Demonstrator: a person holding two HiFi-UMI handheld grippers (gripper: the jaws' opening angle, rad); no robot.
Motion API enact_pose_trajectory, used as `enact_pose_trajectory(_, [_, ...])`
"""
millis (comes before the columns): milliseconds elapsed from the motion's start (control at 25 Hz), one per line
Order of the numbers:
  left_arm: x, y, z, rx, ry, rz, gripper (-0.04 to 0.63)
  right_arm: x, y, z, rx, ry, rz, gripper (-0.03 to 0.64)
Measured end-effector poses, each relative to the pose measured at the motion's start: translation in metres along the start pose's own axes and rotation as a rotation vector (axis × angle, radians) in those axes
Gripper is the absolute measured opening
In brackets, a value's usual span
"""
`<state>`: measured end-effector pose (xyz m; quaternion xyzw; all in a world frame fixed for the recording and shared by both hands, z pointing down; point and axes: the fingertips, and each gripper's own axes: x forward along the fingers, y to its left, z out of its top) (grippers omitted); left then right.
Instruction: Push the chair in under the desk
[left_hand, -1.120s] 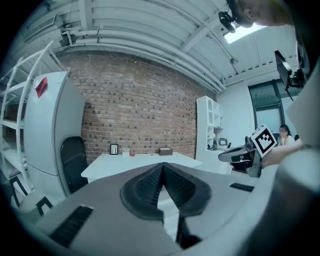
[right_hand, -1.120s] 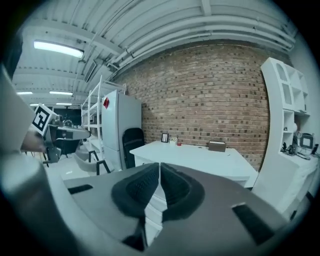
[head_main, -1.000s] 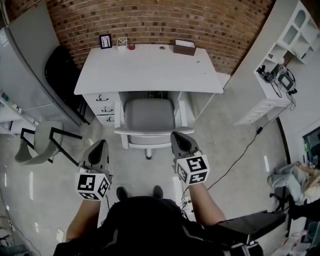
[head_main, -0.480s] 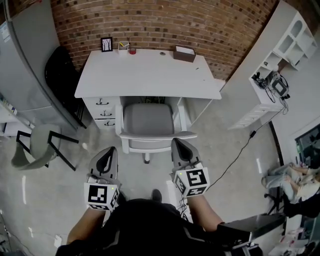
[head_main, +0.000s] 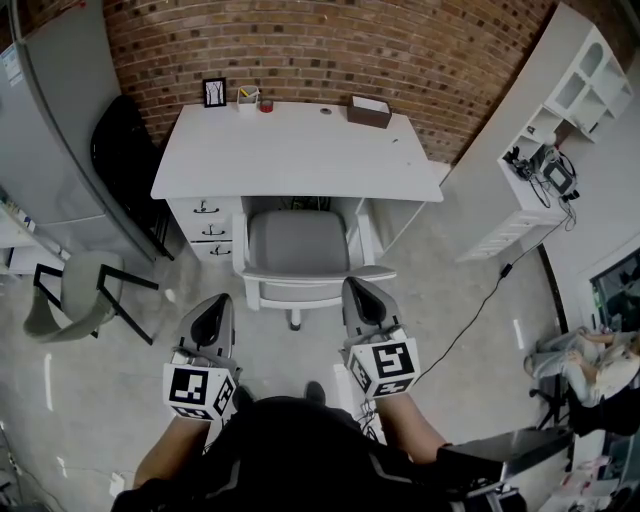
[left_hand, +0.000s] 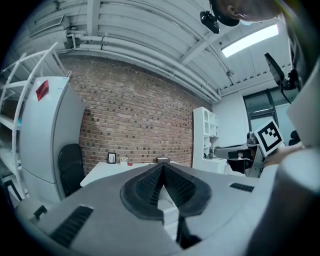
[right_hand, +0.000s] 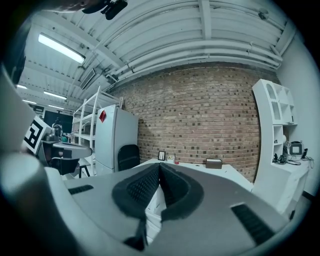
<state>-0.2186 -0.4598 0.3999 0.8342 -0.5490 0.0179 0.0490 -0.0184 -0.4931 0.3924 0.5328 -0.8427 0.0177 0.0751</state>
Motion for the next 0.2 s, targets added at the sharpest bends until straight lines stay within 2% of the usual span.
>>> enact_pose_trajectory(200, [0.0003, -0.0064, 0.005, 0.025, -0.003, -0.011, 0.008, -0.0025, 0.0036, 0.0068, -0.002, -0.017, 0.015, 0.009])
